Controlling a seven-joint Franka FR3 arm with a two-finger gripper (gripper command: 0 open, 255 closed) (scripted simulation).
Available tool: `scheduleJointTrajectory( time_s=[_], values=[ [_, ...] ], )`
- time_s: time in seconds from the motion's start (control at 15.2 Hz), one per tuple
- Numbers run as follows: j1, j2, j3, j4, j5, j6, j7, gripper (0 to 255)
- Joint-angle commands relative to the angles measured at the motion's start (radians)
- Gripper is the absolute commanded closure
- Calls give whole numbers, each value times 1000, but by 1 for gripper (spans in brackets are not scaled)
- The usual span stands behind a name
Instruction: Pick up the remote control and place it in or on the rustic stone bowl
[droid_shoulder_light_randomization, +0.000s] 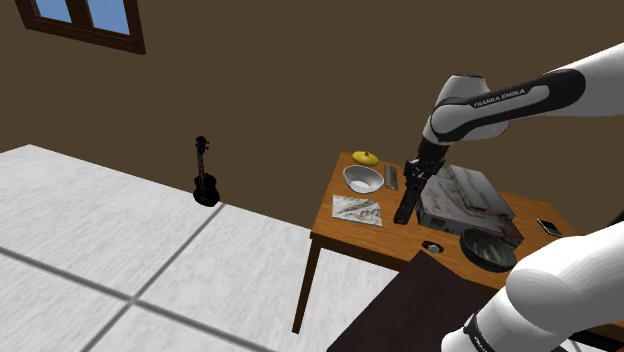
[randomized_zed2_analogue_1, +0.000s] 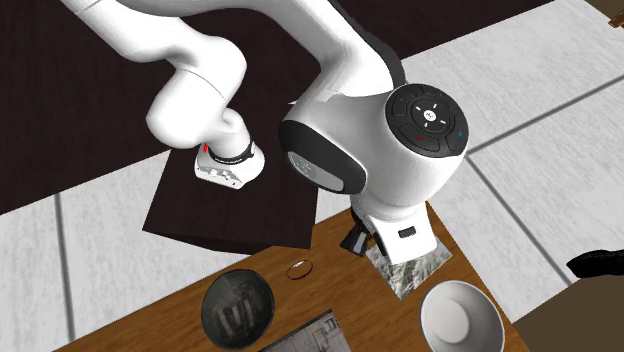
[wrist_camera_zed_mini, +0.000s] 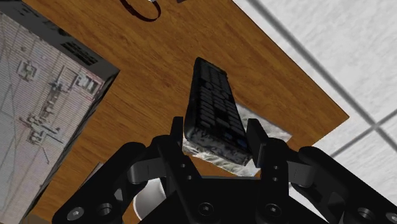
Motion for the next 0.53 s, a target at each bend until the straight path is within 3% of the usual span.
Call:
scheduleJointTrajectory(
  time_s=[0.0,0.46],
  values=[
    [-1,-16,2,17,0,-33,-3,255],
    [0,-59,13,80,6,-139,-6,255]
  ],
)
